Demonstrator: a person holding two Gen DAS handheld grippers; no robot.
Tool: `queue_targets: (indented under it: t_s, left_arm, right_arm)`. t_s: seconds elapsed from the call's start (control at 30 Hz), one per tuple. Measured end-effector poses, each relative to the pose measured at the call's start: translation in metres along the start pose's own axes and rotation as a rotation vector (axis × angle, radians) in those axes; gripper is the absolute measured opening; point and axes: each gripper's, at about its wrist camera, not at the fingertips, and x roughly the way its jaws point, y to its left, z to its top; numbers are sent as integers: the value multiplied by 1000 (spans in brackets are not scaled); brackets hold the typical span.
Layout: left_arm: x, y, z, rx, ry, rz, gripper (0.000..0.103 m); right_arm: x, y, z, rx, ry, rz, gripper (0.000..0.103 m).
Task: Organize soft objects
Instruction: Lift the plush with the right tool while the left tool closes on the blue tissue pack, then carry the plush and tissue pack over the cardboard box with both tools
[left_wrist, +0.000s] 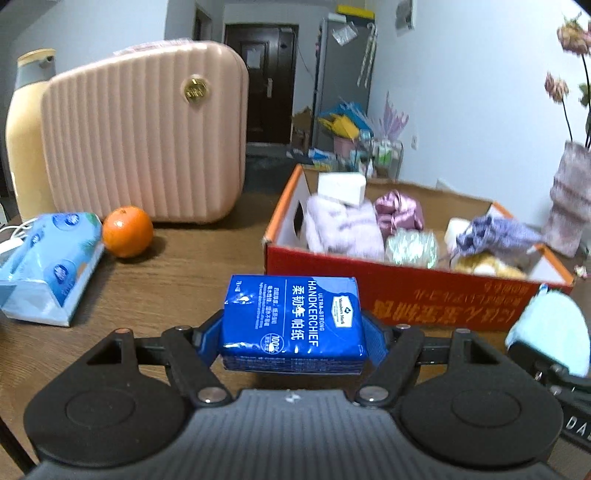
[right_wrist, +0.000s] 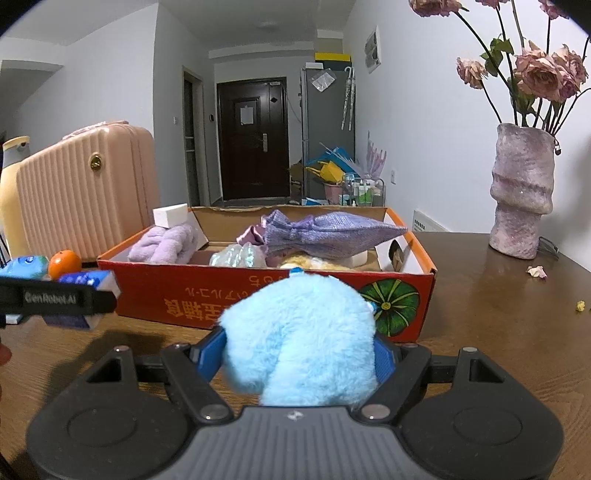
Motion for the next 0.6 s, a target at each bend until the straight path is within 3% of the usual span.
queue_targets:
  t_s: [0.23, 0.6]
  left_arm:
    - [-24, 4, 6, -39, -93, 2, 74]
    - [-59, -10, 12, -20, -227, -30, 74]
  right_arm:
    - [-15, 4, 2, -16, -70, 31, 77]
    - [-34, 2, 11, -21, -163, 61, 77]
